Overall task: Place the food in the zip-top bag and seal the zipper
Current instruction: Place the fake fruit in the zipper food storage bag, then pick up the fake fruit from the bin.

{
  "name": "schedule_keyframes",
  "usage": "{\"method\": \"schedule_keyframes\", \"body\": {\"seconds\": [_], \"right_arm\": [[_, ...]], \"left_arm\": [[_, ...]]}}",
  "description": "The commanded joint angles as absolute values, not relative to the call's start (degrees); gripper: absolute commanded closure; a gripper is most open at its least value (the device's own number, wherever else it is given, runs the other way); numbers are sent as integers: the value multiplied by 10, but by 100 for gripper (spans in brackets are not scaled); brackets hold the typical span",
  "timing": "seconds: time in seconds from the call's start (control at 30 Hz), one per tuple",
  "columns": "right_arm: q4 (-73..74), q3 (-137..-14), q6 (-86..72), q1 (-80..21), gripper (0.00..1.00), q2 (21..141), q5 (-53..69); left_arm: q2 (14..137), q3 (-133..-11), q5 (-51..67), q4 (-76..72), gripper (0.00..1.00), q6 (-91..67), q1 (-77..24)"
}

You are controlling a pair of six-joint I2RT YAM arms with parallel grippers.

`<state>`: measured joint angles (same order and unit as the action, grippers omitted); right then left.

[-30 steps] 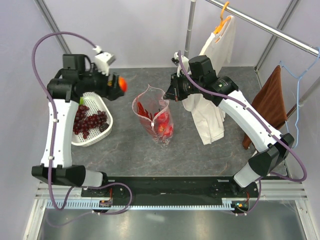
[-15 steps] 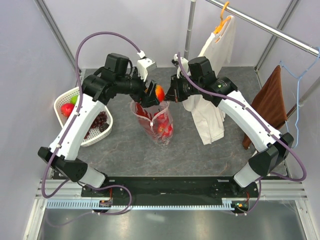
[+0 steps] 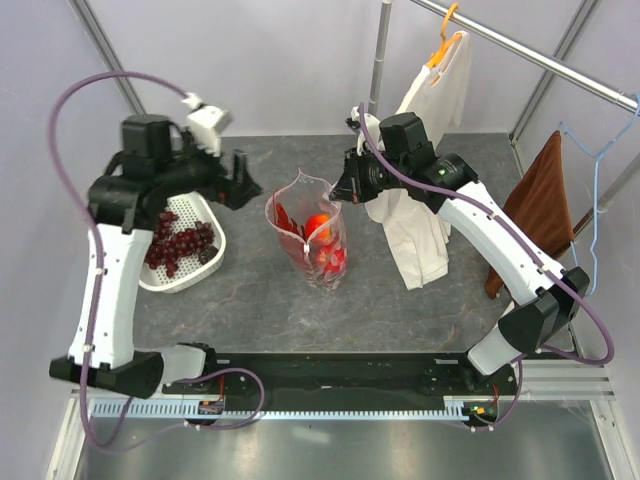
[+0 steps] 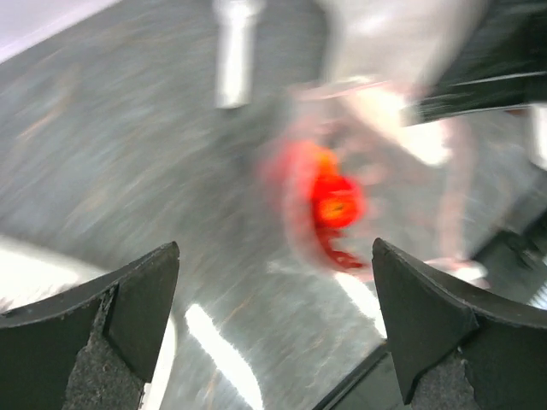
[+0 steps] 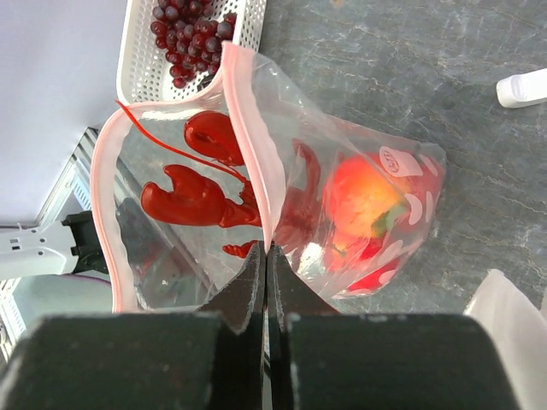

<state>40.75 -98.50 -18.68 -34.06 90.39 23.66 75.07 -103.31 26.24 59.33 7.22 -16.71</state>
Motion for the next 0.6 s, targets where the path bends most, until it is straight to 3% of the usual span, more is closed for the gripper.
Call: {"method": "schedule_keyframes", "body": {"seconds": [0.0,0.07,0.23,0.57], "right_arm": [[397,-988,-187,-334,100,882,236],[396,-988,-187,-334,100,885,237],[397,-992,-184,-334,100,889,234],[398,-989,-178,-334,100,898,250]], "left_arm": [[721,-965,275,656,2,132,6],[727,-941,261,666,9,187,65],[815,-906,328,717,10,336,238],[975,-940,303,720,6,646,243]]}}
